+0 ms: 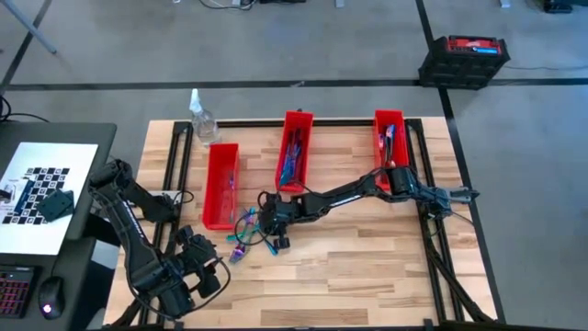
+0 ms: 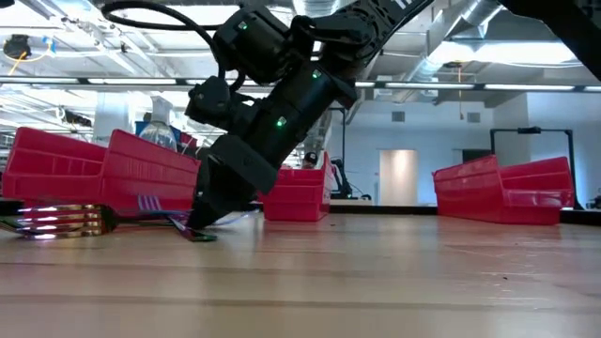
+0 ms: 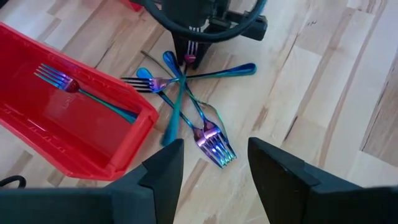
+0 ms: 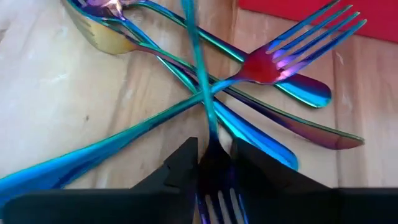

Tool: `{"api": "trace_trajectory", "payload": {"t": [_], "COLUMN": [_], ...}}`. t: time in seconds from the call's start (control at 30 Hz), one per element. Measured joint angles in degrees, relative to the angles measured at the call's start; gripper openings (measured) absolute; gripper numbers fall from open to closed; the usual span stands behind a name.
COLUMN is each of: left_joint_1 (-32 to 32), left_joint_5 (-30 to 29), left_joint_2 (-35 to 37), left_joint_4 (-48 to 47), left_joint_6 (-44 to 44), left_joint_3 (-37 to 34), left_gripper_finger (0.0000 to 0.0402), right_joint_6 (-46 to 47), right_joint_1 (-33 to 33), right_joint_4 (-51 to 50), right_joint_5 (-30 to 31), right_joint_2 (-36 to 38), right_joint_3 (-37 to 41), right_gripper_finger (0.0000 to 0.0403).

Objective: Sort silverware

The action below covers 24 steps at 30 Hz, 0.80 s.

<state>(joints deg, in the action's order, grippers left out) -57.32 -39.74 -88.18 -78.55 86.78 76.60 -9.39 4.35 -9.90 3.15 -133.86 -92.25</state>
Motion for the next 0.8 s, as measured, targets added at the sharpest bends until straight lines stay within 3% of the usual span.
{"api": "trace_trajectory", "payload": {"t": [0.17, 0.37, 0.57, 0.8], "left_joint_1": [0.4, 1.4, 4.4, 11.4], "left_joint_5": [-0.4, -0.4, -1.3, -1.5], "left_joint_2": [0.0, 0.0, 0.0, 0.0], "left_joint_4": [0.0, 0.0, 0.0, 1.4], "left_joint_6": [0.0, -0.6, -0.5, -11.8], "left_joint_3": [0.0, 0.0, 0.0, 0.0], "left_gripper_finger": [0.0166, 0.0166, 0.0166, 0.0166], "right_joint_6": [-1.0, 1.7, 2.6, 2.3], "right_joint_1": [-0.3, 0.0, 2.1, 6.2], "right_joint_4": [-2.1, -6.6, -12.2, -12.8], "right_joint_5": [1.6, 2.9, 4.9, 5.2], "right_joint_2": [0.1, 4.6, 14.0, 18.9], "right_joint_3": [0.0, 0.6, 0.6, 0.5], "right_gripper_finger": [0.0012, 0.0001, 0.0000, 0.0000]}}
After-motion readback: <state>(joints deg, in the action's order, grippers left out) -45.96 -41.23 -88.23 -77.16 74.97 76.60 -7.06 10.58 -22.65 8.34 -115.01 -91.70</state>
